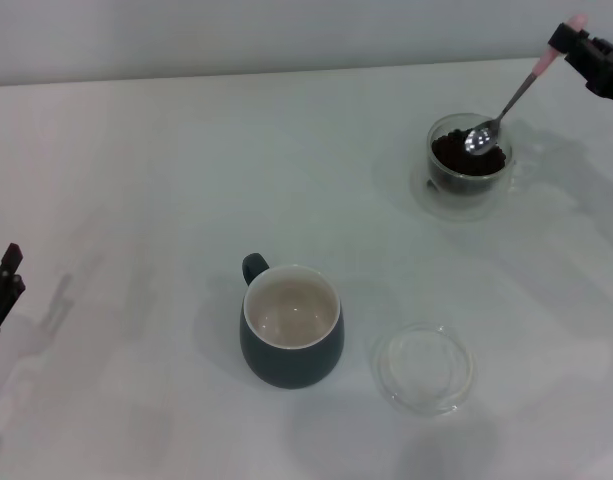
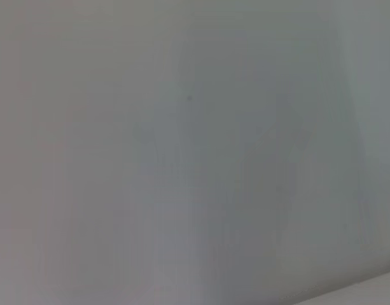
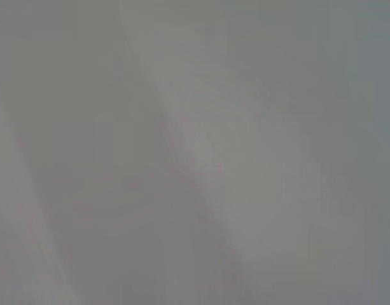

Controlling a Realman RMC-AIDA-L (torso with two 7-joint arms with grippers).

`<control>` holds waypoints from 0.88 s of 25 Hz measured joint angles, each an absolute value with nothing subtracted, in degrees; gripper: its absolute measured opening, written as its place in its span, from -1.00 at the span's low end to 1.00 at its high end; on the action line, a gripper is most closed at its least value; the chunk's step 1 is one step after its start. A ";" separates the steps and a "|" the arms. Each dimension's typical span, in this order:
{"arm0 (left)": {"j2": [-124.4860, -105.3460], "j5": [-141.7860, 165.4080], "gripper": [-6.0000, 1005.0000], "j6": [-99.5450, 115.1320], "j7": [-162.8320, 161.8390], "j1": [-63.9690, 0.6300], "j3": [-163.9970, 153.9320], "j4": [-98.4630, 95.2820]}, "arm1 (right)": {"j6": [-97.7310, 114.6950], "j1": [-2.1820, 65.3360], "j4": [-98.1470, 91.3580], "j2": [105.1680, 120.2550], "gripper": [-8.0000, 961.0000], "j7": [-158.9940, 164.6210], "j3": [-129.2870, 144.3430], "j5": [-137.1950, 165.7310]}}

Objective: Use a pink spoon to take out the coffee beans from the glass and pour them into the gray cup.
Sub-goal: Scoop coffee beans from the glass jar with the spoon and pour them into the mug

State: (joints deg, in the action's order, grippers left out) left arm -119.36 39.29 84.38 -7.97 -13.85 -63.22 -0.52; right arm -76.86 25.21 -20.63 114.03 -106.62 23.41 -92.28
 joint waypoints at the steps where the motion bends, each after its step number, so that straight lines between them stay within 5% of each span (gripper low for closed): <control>1: -119.36 39.29 0.52 84.39 -7.98 -13.85 -63.17 -0.52 | -76.71 25.21 -20.69 113.78 -0.69 -107.29 23.39 -92.35; 8: -119.29 39.29 0.52 84.40 -8.00 -14.04 -63.02 -0.57 | -76.41 25.18 -21.34 113.09 -0.69 -111.20 23.41 -92.40; 22: -119.26 39.29 0.52 84.37 -7.82 -14.90 -63.01 -0.65 | -74.07 25.36 -21.30 114.62 -0.69 -119.40 25.12 -91.77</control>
State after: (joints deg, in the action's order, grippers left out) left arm -119.26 39.29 84.37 -7.82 -14.90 -63.01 -0.65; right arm -74.07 25.36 -21.30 114.62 -119.40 25.13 -91.77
